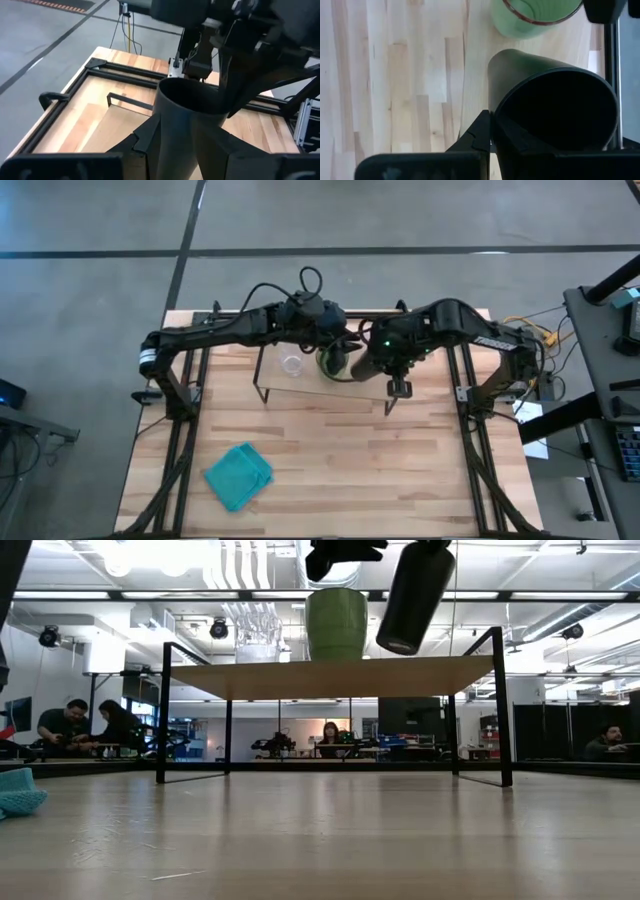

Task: Stack small to large cups/mugs on shelf
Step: Put the black cup on the shelf

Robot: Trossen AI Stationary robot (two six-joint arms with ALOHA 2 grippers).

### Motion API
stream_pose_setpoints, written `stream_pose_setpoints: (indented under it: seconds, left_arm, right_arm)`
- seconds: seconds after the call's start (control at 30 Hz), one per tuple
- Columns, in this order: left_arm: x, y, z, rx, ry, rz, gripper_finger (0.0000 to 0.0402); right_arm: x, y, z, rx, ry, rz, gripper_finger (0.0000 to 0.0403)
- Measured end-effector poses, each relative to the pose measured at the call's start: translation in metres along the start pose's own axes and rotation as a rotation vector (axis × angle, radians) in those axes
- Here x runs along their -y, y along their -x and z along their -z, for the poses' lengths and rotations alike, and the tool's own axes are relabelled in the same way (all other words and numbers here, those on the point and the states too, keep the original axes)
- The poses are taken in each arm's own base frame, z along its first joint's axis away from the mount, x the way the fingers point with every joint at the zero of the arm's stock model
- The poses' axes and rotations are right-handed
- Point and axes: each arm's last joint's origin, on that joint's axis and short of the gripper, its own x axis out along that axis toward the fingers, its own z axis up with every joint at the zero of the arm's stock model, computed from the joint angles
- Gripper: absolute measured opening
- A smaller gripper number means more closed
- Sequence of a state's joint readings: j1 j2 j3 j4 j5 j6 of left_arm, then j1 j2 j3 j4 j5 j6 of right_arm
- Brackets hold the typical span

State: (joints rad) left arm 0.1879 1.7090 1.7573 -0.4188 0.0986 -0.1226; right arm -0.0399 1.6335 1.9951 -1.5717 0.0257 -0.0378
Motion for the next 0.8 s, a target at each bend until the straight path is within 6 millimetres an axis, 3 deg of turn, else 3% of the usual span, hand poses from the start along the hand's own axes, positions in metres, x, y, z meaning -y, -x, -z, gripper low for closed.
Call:
stream_pose_setpoints:
  seconds: [0.37,0.8]
  left_arm:
    - [0.002,-0.029,0.017,-0.062,0.028,0.011,0.0091]
    - [0.002,-0.034,0.019,-0.058,0.027,0.012,0.0091]
  right_arm:
    - [0.000,-0.001,0.001,-0.011,-0.035,-0.003,0.0008]
    - [0.000,-0.001,0.001,-0.010,-0.040,-0.001,0.0008]
